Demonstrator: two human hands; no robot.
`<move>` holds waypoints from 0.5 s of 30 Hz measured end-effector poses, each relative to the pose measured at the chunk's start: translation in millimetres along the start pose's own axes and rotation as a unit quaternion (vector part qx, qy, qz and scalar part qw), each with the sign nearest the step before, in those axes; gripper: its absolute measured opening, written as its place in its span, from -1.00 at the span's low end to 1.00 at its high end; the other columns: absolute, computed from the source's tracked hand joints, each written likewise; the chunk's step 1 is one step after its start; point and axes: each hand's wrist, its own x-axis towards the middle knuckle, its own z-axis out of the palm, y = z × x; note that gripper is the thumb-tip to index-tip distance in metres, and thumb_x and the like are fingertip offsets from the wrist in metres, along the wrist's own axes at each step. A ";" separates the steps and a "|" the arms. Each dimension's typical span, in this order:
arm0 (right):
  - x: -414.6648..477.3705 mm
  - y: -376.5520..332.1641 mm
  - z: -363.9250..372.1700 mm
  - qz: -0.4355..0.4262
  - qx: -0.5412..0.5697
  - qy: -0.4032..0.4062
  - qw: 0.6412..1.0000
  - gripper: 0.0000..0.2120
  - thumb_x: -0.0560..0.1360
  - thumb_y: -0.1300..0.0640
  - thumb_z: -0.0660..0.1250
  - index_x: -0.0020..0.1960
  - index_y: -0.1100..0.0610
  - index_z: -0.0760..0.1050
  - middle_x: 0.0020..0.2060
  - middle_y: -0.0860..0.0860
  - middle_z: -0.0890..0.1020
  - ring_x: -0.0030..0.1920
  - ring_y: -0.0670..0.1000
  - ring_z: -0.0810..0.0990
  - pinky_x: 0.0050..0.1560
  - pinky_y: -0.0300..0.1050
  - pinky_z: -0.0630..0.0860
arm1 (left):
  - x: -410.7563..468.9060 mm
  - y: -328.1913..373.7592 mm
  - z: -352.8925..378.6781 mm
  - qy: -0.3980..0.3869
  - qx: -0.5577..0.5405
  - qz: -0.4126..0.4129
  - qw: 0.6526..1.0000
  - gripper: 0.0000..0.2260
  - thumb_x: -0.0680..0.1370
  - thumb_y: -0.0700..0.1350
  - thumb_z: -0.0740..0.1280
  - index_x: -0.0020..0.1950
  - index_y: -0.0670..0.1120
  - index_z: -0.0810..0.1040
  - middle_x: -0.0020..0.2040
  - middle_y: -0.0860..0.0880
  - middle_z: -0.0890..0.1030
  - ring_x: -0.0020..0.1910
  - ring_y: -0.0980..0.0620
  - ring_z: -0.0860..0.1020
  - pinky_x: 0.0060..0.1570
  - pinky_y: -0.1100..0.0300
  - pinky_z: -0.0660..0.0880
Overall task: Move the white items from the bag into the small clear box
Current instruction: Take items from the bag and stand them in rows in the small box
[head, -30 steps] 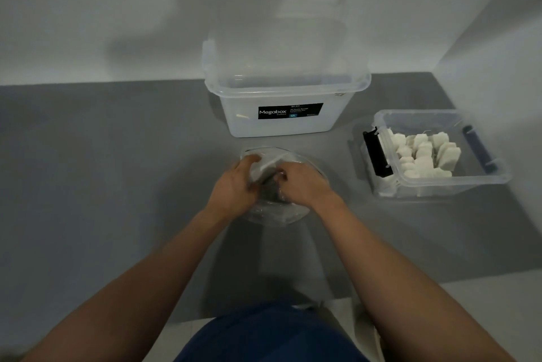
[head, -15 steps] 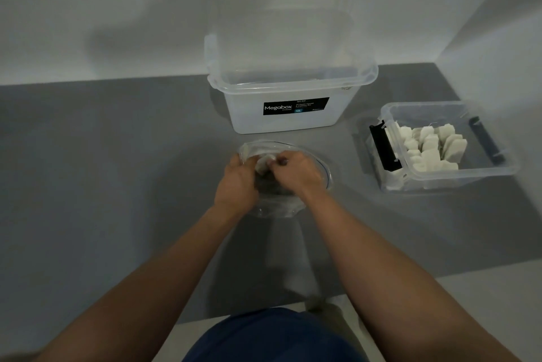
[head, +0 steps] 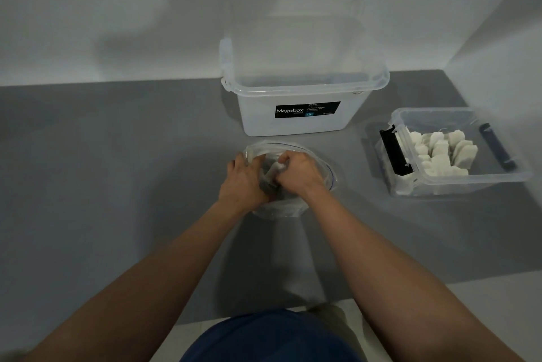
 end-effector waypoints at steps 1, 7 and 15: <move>0.3 1.7 0.6 -0.013 -0.009 -0.002 1.000 -0.78 0.48 0.16 0.34 0.09 -0.04 0.59 0.08 0.06 0.66 0.13 0.14 0.62 0.11 0.03 0.61 | -1.6 0.2 -0.3 0.008 -0.001 -0.001 1.000 -0.16 0.35 0.37 0.41 0.54 0.10 0.25 0.38 -0.19 0.31 0.31 -0.26 0.32 0.27 -0.18 0.44; 1.0 11.5 -2.6 -0.080 -0.031 -0.057 0.995 -0.49 0.47 0.16 0.40 0.40 -0.03 0.46 0.27 0.05 0.52 0.28 0.09 0.51 0.32 0.04 0.50 | -1.4 -2.4 1.0 0.003 -0.009 -0.009 1.000 -0.30 0.27 0.51 0.24 0.31 0.19 0.47 0.30 -0.14 0.43 0.31 -0.21 0.38 0.31 -0.08 0.41; -10.7 22.8 -15.4 -0.116 -0.021 -0.058 0.991 -0.45 0.42 0.10 0.48 0.40 -0.02 0.49 0.25 0.02 0.58 0.23 0.04 0.56 0.23 -0.13 0.49 | 4.7 6.8 11.7 0.032 -0.041 -0.065 0.997 -0.51 0.45 0.31 0.06 -0.03 0.06 0.66 0.09 -0.15 0.59 0.22 -0.20 0.43 0.18 0.00 0.40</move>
